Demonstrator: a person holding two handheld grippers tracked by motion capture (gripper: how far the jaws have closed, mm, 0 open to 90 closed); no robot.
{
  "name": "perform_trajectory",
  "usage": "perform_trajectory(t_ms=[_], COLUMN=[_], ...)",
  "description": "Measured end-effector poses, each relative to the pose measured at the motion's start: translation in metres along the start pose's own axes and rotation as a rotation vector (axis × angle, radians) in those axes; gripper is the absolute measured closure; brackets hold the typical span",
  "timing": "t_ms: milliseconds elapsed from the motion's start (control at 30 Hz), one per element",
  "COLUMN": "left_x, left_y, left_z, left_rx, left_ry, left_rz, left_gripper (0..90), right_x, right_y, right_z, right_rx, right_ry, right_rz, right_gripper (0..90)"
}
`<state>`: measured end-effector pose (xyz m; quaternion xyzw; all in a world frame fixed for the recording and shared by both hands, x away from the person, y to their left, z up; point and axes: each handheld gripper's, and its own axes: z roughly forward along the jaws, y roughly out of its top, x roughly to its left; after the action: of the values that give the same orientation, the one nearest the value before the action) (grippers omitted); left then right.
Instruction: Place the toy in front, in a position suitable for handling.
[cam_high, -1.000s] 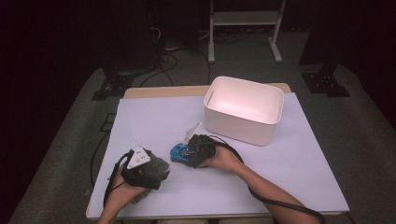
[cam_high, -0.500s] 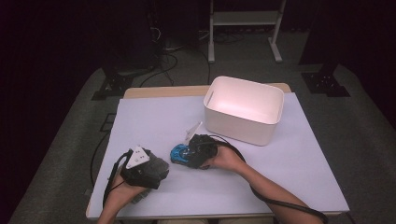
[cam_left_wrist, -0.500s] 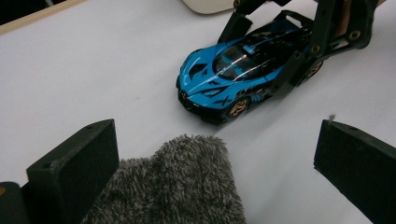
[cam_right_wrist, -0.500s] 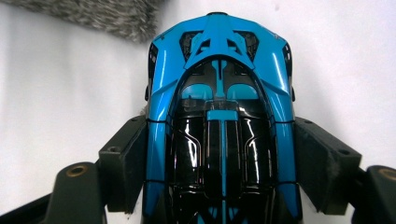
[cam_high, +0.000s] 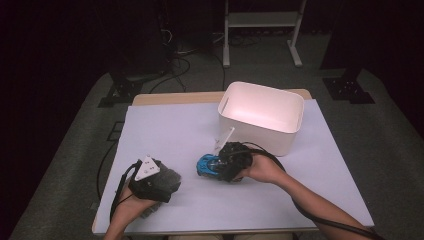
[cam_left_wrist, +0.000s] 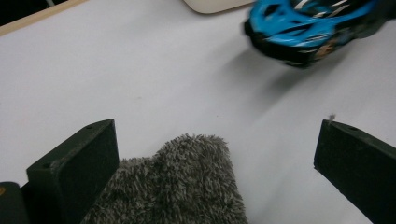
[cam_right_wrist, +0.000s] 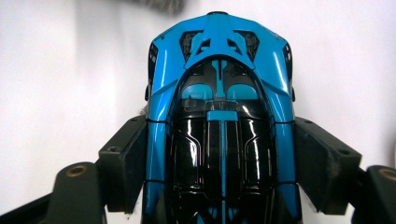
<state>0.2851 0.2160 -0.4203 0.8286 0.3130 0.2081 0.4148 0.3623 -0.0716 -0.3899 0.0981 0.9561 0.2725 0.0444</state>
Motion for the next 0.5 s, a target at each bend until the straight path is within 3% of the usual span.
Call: perform_trajectory(t_ms=[100, 133, 333, 500], left_x=[-0.001, -0.001, -0.003, -0.003], left_y=[0.000, 0.001, 0.001, 0.001], left_z=[0.000, 0.001, 0.004, 0.005], left_rx=[0.004, 0.005, 0.015, 0.024], left_ry=[0.000, -0.001, -0.005, -0.006], left_rz=[0.001, 0.002, 0.007, 0.014], left_gripper=[0.0, 0.0, 0.0, 0.0], right_x=[0.005, 0.011, 0.018, 0.023], right_y=[-0.012, -0.024, -0.048, -0.062], right_z=[-0.008, -0.012, -0.016, -0.012], right_rx=[0.010, 0.028, 0.040, 0.033], right_ry=[0.011, 0.018, 0.025, 0.048], right_rz=[0.003, 0.006, 0.000, -0.045], right_gripper=[25.2, 25.2, 25.2, 26.5])
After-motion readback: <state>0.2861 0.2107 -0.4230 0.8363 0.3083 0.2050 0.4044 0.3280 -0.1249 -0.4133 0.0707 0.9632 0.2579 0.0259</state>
